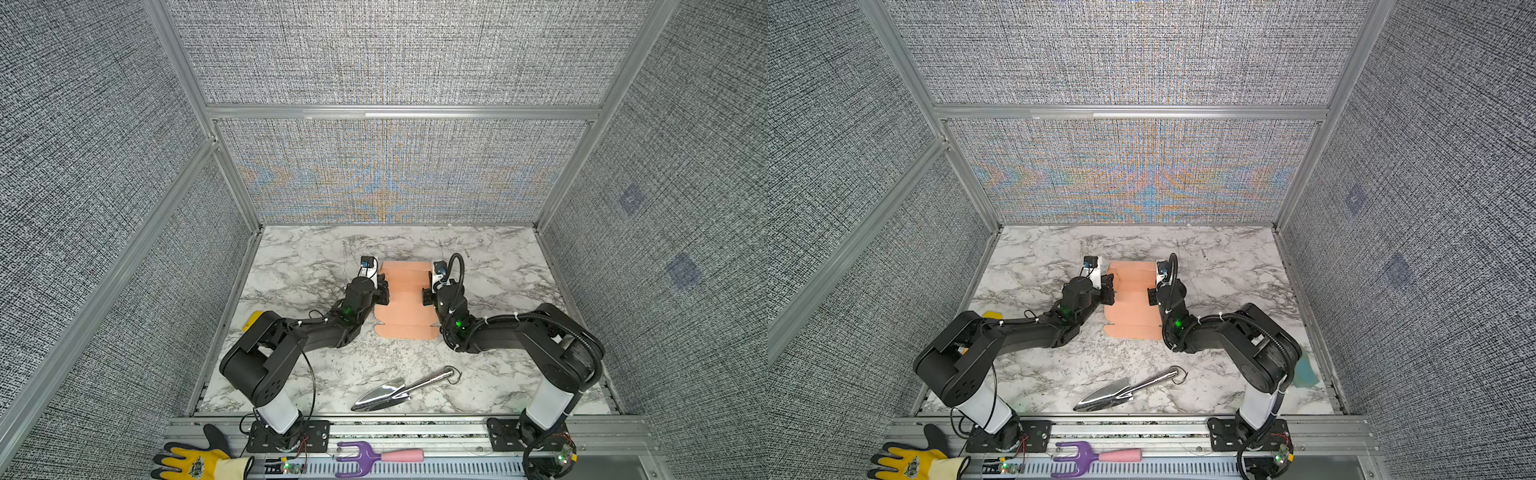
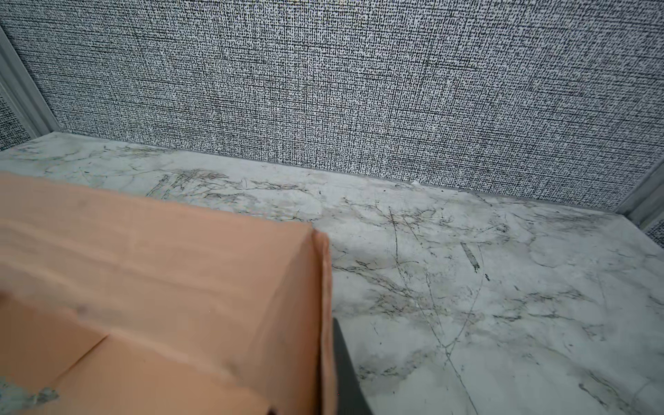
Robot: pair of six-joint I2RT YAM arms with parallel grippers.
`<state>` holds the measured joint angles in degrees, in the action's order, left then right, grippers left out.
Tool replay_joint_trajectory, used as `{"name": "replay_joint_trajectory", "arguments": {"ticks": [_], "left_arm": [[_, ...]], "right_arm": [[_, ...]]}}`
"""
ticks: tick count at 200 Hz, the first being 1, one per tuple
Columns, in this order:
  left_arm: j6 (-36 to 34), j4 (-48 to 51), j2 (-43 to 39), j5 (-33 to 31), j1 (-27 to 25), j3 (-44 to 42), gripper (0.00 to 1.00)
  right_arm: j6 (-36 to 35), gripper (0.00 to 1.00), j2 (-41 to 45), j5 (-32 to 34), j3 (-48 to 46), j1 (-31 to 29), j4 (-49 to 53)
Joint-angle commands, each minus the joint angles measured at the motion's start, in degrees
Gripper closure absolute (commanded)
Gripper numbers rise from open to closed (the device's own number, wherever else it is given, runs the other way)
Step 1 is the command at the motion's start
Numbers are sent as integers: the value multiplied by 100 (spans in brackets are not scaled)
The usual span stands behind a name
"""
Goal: Fold the paper box
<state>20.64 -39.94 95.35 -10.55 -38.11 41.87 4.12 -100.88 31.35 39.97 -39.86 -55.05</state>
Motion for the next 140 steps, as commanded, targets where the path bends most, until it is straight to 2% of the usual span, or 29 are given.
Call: {"name": "replay_joint_trajectory", "arguments": {"ticks": [1, 23, 40, 64, 72, 114, 140], "left_arm": [[76, 253, 37, -28, -12, 109, 92], [-3, 342, 62, -16, -22, 190, 90], [-93, 343, 71, 56, -22, 205, 98], [-70, 320, 71, 58, -30, 228, 96], [-76, 312, 71, 40, -39, 240, 100], [-191, 420, 46, 17, -48, 296, 100], [-332, 356, -81, 83, -48, 161, 89]], "right_arm": [[224, 100, 73, 150, 55, -61, -13], [337, 100, 173, 129, 17, -85, 80], [449, 100, 294, 64, -39, -93, 141], [563, 100, 402, 20, -72, -101, 255], [585, 100, 424, 20, -77, -110, 274], [633, 100, 531, -34, -94, -128, 409], [635, 100, 579, -144, -103, -128, 494]]}}
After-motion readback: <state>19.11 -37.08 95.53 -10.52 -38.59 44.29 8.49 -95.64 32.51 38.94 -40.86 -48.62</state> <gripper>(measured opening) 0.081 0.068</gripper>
